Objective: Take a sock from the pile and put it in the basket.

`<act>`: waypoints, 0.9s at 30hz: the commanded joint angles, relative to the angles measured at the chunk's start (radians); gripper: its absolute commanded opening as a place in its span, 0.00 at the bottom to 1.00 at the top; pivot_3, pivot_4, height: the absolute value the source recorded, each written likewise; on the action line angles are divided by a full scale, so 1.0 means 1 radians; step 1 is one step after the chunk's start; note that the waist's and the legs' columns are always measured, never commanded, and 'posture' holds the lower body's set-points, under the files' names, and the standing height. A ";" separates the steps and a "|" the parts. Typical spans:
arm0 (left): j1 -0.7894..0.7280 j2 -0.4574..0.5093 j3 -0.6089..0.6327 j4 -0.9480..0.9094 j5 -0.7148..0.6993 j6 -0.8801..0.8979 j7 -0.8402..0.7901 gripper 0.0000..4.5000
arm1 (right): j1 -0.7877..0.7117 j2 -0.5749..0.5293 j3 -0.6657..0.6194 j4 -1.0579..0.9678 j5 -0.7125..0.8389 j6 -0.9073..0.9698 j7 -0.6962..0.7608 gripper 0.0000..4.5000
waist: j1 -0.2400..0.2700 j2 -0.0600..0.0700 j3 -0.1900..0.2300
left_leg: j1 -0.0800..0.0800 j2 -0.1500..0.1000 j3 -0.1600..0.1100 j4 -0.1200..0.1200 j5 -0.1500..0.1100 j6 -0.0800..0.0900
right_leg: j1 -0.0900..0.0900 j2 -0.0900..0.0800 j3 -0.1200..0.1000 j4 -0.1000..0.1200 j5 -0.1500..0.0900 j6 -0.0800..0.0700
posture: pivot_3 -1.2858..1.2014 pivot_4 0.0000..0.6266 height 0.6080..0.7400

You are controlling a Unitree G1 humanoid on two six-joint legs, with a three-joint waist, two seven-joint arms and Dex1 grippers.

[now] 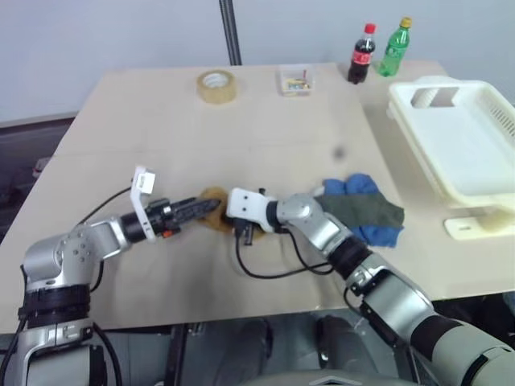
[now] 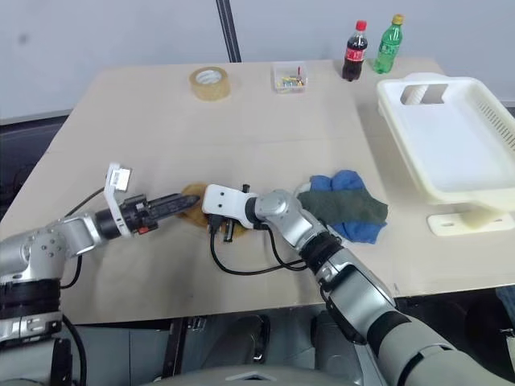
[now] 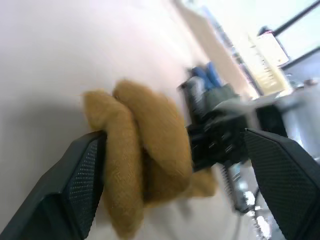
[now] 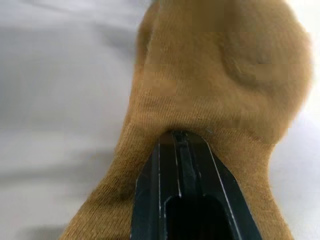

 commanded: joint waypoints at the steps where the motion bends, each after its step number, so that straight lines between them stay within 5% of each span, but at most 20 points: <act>1: -0.056 -0.030 -0.045 -0.012 -0.016 0.011 -0.030 0.99 | 0.034 -0.032 -0.026 -0.106 0.012 0.064 0.023 0.00 | -0.003 0.000 0.000 | 0.000 0.000 0.000 0.000 0.000 -0.001 | 0.000 0.000 0.000 0.000 0.000 0.000 | 0.52 0.24 1.00; 16: -0.158 -0.198 -0.198 0.116 0.075 -0.046 -0.081 0.99 | 0.164 -0.191 -0.094 -0.586 0.056 0.387 0.029 0.00 | -0.005 0.000 0.000 | -0.003 0.000 0.001 0.001 0.000 -0.001 | -0.002 0.000 0.002 0.000 0.000 0.000 | 0.52 0.24 1.00; 27: -0.122 -0.285 -0.358 0.090 0.182 -0.134 -0.137 0.99 | 0.353 -0.423 -0.144 -0.849 0.069 0.574 0.036 0.00 | -0.002 0.000 0.000 | -0.003 0.000 0.002 0.001 0.000 0.000 | -0.001 0.000 0.002 0.000 0.000 0.000 | 0.52 0.24 1.00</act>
